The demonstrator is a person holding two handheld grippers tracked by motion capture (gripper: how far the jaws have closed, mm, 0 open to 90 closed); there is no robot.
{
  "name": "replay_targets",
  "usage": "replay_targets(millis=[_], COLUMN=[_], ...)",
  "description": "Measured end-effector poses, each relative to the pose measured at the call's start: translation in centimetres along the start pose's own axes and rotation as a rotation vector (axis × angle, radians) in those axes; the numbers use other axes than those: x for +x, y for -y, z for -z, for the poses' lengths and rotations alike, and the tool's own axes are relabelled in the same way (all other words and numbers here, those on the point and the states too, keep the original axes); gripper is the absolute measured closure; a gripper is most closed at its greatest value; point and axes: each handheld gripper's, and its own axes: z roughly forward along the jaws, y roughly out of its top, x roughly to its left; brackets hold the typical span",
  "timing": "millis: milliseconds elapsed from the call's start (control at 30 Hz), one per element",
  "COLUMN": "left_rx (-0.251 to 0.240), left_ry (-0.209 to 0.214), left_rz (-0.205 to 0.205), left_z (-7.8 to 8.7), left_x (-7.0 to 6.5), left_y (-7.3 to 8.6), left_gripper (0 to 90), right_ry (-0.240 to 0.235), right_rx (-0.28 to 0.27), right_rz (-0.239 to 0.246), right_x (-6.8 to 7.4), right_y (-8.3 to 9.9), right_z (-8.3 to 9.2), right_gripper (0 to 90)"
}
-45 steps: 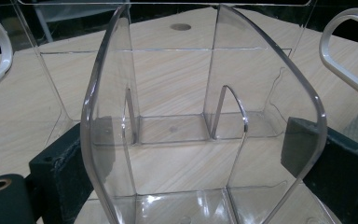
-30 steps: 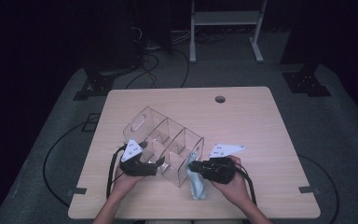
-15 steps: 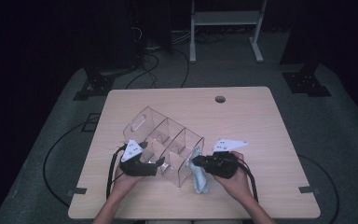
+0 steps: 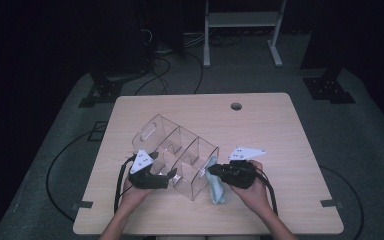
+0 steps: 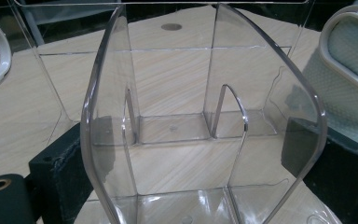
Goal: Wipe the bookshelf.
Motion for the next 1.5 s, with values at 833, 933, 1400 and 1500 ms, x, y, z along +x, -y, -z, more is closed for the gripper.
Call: replay_targets(millis=[833, 933, 1400, 1500], left_rx=[-0.005, -0.004, -0.005, -0.005], left_ry=[-0.008, -0.008, -0.006, -0.007], left_rz=[0.003, 0.003, 0.006, 0.004], left_z=[-0.1, -0.1, -0.2, -0.2], left_x=[-0.1, -0.1, -0.1, -0.1], left_y=[0.0, 0.0, 0.1, 0.0], left_gripper=[5.2, 5.2, 4.8, 4.8], right_ry=[0.053, 0.087, 0.098, 0.093], right_rx=[0.122, 0.134, 0.042, 0.016], right_rz=[-0.182, -0.162, -0.145, -0.142], right_x=[-4.6, -4.9, -4.5, -4.4], right_y=[4.4, 4.6, 2.5, 1.9], right_z=[-3.6, -3.8, -2.0, -1.5], right_gripper=[81.0, 81.0, 81.6, 81.7])
